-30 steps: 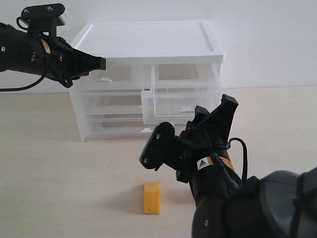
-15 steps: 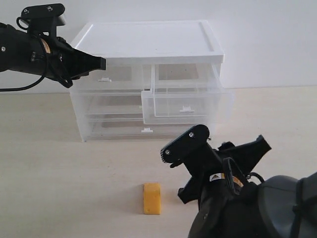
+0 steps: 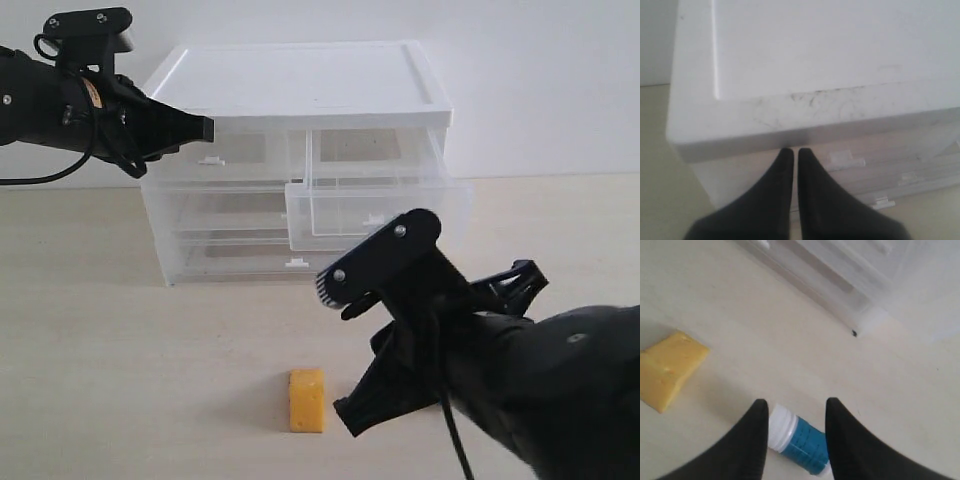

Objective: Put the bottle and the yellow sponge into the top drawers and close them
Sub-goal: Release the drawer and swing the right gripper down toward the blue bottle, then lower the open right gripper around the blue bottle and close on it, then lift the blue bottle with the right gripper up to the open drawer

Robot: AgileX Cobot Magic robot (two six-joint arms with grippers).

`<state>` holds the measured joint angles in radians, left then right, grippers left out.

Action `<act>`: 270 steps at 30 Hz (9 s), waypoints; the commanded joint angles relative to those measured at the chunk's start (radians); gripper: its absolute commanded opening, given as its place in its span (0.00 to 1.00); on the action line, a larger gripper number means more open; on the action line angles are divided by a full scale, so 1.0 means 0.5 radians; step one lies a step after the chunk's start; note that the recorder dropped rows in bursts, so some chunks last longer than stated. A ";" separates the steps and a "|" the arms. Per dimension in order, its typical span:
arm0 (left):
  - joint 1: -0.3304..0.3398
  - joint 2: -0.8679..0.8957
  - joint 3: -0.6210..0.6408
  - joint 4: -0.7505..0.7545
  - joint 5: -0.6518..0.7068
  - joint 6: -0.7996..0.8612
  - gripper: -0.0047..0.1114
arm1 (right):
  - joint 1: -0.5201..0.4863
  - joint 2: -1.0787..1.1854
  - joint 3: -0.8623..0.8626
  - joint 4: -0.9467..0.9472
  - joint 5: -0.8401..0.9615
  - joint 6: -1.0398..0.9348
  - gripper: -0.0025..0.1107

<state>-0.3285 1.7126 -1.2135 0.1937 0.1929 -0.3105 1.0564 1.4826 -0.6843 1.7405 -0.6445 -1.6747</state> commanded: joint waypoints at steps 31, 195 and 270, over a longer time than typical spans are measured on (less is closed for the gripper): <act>0.009 0.040 -0.015 0.071 -0.129 0.004 0.07 | -0.001 -0.785 0.208 0.008 0.388 0.243 0.32; 0.009 0.040 -0.015 0.071 -0.138 0.004 0.07 | -0.634 0.143 -0.196 -5.189 2.173 3.213 0.02; 0.009 0.040 -0.015 0.071 -0.145 0.004 0.07 | -0.861 0.411 -1.312 -4.540 2.121 2.269 0.36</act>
<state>-0.3305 1.7126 -1.2135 0.2128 0.1929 -0.3105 0.6293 1.6900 -1.3332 -0.5238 0.4303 -0.5605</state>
